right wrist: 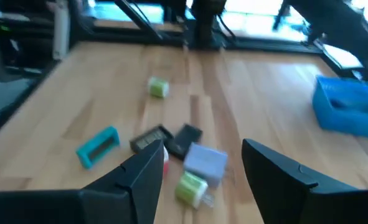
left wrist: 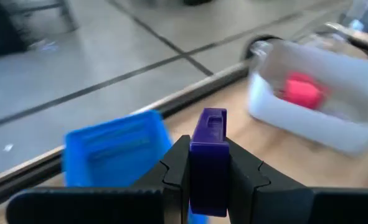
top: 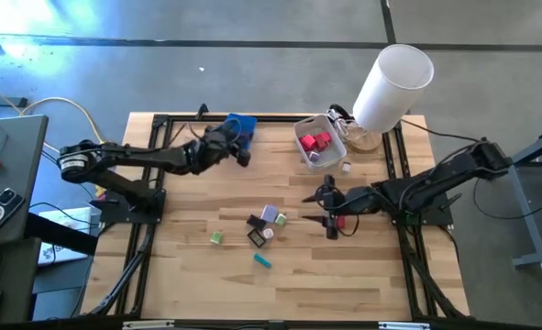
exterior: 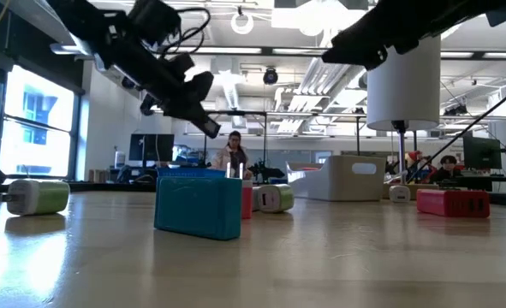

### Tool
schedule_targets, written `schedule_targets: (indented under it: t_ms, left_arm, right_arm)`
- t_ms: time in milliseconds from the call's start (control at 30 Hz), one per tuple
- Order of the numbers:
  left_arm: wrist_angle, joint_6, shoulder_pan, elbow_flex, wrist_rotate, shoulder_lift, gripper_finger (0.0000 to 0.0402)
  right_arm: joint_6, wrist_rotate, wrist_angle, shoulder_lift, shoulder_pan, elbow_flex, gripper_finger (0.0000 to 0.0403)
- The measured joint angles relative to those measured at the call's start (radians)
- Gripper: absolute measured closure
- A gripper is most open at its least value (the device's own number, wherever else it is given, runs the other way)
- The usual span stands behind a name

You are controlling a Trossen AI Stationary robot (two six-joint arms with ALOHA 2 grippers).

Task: Pick & Place Office items
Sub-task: Put the dark blue digital timer into the blue bin

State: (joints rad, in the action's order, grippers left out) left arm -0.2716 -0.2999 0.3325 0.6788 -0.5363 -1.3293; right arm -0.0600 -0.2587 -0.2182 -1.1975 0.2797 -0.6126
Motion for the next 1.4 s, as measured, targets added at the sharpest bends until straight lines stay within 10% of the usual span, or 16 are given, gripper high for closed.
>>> schedule_targets:
  t_ms: [1400]
  left_arm:
    - [-0.163,-0.041,0.219,0.001,0.051,-0.298,0.0333]
  right_arm:
    - [0.064,0.135,-0.162,-0.161,-0.021,0.021,0.0198]
